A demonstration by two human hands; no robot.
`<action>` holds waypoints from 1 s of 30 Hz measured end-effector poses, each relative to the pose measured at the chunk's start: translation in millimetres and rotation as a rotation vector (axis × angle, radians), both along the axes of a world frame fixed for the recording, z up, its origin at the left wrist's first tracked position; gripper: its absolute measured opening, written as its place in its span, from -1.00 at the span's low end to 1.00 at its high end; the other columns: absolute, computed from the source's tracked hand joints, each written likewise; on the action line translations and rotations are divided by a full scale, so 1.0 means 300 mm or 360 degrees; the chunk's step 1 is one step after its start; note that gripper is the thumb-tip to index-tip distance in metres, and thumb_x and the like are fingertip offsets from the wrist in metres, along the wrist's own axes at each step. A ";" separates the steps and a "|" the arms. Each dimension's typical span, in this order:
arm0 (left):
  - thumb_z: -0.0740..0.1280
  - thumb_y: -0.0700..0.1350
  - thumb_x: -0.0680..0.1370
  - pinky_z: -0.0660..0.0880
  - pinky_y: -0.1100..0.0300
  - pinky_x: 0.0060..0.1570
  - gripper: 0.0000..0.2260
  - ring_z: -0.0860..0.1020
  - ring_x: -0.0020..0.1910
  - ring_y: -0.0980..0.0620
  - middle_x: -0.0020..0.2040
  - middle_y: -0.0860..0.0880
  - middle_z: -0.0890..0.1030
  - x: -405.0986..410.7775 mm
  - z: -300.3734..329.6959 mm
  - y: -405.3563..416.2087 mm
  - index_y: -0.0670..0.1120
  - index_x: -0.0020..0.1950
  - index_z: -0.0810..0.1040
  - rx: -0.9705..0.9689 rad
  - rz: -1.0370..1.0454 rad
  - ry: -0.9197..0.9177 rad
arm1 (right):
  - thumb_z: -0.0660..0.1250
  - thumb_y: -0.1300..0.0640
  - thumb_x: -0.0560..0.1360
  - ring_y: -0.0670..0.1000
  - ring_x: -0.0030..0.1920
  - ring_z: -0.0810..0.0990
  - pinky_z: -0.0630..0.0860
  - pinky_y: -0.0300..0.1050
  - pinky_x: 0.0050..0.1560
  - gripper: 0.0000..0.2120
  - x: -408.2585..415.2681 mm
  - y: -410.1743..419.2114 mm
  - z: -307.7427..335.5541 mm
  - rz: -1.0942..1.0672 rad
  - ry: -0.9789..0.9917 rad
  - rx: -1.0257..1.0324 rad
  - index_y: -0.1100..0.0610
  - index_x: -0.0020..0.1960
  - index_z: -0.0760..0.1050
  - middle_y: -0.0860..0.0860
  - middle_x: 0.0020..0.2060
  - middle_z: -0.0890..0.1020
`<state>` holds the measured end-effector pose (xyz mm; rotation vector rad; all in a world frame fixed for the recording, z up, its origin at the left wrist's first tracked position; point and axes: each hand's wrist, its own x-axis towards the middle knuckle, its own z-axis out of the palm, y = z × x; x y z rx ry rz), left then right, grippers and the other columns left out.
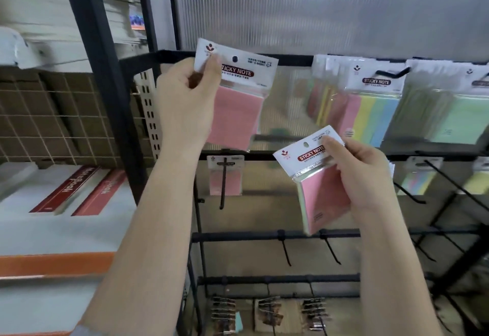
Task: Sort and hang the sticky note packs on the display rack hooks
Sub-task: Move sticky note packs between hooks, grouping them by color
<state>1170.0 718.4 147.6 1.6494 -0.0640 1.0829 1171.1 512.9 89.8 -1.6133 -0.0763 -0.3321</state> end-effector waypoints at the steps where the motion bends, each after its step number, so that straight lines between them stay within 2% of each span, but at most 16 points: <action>1: 0.29 0.03 0.57 0.55 -0.07 -0.19 -0.79 0.63 -0.19 -0.07 -0.17 -0.08 0.66 0.004 -0.003 0.001 -0.02 -0.21 0.57 -0.0004 0.0001 -0.0009 | 0.40 -0.02 0.44 0.01 -0.27 0.44 0.30 -0.11 -0.17 -0.72 -0.004 -0.003 0.001 -0.0019 0.0001 -0.0016 0.22 -0.21 0.57 0.01 -0.35 0.58; 5: 0.28 0.03 0.56 0.53 -0.12 -0.23 -0.71 0.62 -0.16 -0.14 -0.14 -0.16 0.65 0.011 -0.014 0.005 -0.18 -0.12 0.60 -0.0024 -0.0023 -0.0026 | 0.37 0.05 0.49 -0.02 -0.29 0.45 0.31 -0.13 -0.21 -0.74 -0.019 -0.008 0.003 -0.0090 -0.0007 -0.0011 0.16 -0.31 0.57 -0.09 -0.43 0.60; 7: 0.28 0.02 0.57 0.54 0.01 -0.21 -0.71 0.61 -0.19 -0.06 -0.16 -0.13 0.65 0.017 -0.016 0.005 -0.20 -0.11 0.59 -0.0022 -0.0049 -0.0023 | 0.36 0.06 0.50 -0.05 -0.30 0.47 0.33 -0.15 -0.24 -0.74 -0.028 -0.005 0.004 -0.0087 -0.0014 0.0001 0.11 -0.34 0.61 -0.10 -0.42 0.62; 9: 0.27 -0.01 0.58 0.45 0.22 -0.32 -0.73 0.54 -0.32 0.12 -0.26 -0.04 0.61 0.033 -0.021 0.006 -0.18 -0.16 0.58 -0.0001 -0.0032 0.0007 | 0.35 0.07 0.50 -0.10 -0.30 0.50 0.35 -0.18 -0.24 -0.72 -0.039 -0.001 0.002 -0.0075 -0.0021 -0.0009 0.03 -0.36 0.63 -0.12 -0.40 0.65; 11: 0.27 0.01 0.58 0.35 0.29 -0.39 -0.73 0.44 -0.39 0.19 -0.34 0.03 0.53 0.055 -0.032 0.005 -0.14 -0.19 0.56 -0.0045 -0.0046 0.0063 | 0.35 0.07 0.51 -0.13 -0.31 0.51 0.35 -0.22 -0.24 -0.72 -0.047 0.003 0.000 -0.0067 -0.0036 -0.0020 0.01 -0.36 0.63 -0.14 -0.38 0.66; 13: 0.27 0.08 0.57 0.36 0.24 -0.41 -0.72 0.42 -0.38 0.13 -0.33 -0.01 0.48 0.085 -0.043 0.008 -0.11 -0.17 0.55 -0.0133 -0.0092 0.0154 | 0.34 0.06 0.51 -0.15 -0.32 0.50 0.35 -0.23 -0.25 -0.73 -0.052 0.004 0.002 -0.0070 -0.0043 -0.0036 0.01 -0.35 0.63 -0.14 -0.38 0.66; 15: 0.30 0.09 0.55 0.41 0.25 -0.42 -0.79 0.47 -0.33 0.10 -0.26 -0.04 0.51 0.115 -0.049 0.012 0.00 -0.18 0.52 -0.0226 -0.0124 0.0216 | 0.34 0.06 0.51 -0.14 -0.31 0.50 0.34 -0.22 -0.24 -0.72 -0.055 0.006 0.004 -0.0070 -0.0047 -0.0042 0.00 -0.37 0.63 -0.14 -0.38 0.66; 18: 0.34 0.10 0.51 0.46 0.23 -0.41 -0.81 0.50 -0.28 0.07 -0.25 -0.01 0.53 0.145 -0.046 0.009 0.00 -0.19 0.52 -0.0200 -0.0023 0.0192 | 0.35 0.04 0.51 -0.10 -0.27 0.51 0.35 -0.17 -0.19 -0.73 -0.061 0.009 0.006 -0.0058 -0.0053 -0.0049 -0.05 -0.35 0.65 -0.12 -0.36 0.67; 21: 0.38 0.07 0.48 0.52 0.08 -0.25 -0.82 0.53 -0.26 0.08 -0.30 0.11 0.54 0.157 -0.037 0.008 0.08 -0.26 0.48 -0.0132 0.0089 0.0135 | 0.35 0.00 0.50 -0.08 -0.24 0.52 0.36 -0.12 -0.14 -0.77 -0.060 0.008 0.002 -0.0078 -0.0037 -0.0075 -0.09 -0.31 0.65 -0.11 -0.34 0.67; 22: 0.39 0.07 0.47 0.56 0.02 -0.23 -0.82 0.56 -0.23 0.05 -0.28 0.11 0.55 0.161 -0.039 0.009 0.08 -0.27 0.47 -0.0131 0.0120 0.0136 | 0.35 -0.02 0.50 -0.08 -0.26 0.51 0.35 -0.12 -0.15 -0.78 -0.058 0.007 0.000 -0.0087 -0.0032 -0.0072 -0.06 -0.29 0.66 -0.12 -0.36 0.66; 24: 0.38 0.09 0.48 0.60 -0.05 -0.26 -0.82 0.58 -0.19 0.04 -0.25 0.12 0.53 0.155 -0.043 0.003 0.10 -0.25 0.44 -0.0148 0.0128 0.0157 | 0.34 -0.06 0.51 -0.09 -0.32 0.43 0.30 -0.14 -0.21 -0.72 -0.055 0.007 -0.001 -0.0115 -0.0054 -0.0054 0.12 -0.20 0.64 -0.12 -0.42 0.58; 26: 0.32 0.08 0.53 0.58 0.13 -0.33 -0.89 0.53 -0.26 0.24 -0.21 0.15 0.48 0.149 -0.053 0.001 0.08 -0.12 0.47 -0.0207 0.0104 0.0159 | 0.32 -0.08 0.52 -0.11 -0.35 0.36 0.26 -0.20 -0.29 -0.59 -0.052 0.010 0.003 -0.0130 -0.0133 -0.0019 0.32 -0.10 0.57 -0.05 -0.45 0.48; 27: 0.26 0.07 0.57 0.53 0.27 -0.33 -0.86 0.49 -0.27 0.29 -0.17 0.16 0.46 0.145 -0.060 0.002 0.03 0.01 0.48 -0.0239 0.0122 0.0176 | 0.33 -0.08 0.52 -0.10 -0.34 0.38 0.28 -0.20 -0.29 -0.56 -0.052 0.014 0.007 -0.0126 -0.0181 0.0001 0.35 -0.07 0.55 0.02 -0.43 0.50; 29: 0.16 0.02 0.63 0.45 0.41 -0.26 -0.80 0.44 -0.20 0.31 -0.10 0.17 0.44 0.132 -0.090 0.013 -0.03 0.16 0.45 -0.0300 0.0158 0.0240 | 0.36 -0.09 0.49 -0.03 -0.27 0.44 0.35 -0.15 -0.20 -0.55 -0.053 0.030 0.015 -0.0118 -0.0247 0.0047 0.34 -0.04 0.55 0.22 -0.28 0.58; 30: 0.14 -0.01 0.64 0.41 0.47 -0.26 -0.81 0.43 -0.17 0.29 -0.06 0.16 0.45 0.116 -0.104 0.018 -0.03 0.16 0.44 -0.0325 0.0167 0.0284 | 0.38 -0.09 0.47 0.00 -0.26 0.45 0.36 -0.11 -0.18 -0.57 -0.052 0.038 0.017 -0.0117 -0.0256 0.0068 0.32 -0.06 0.56 0.24 -0.25 0.58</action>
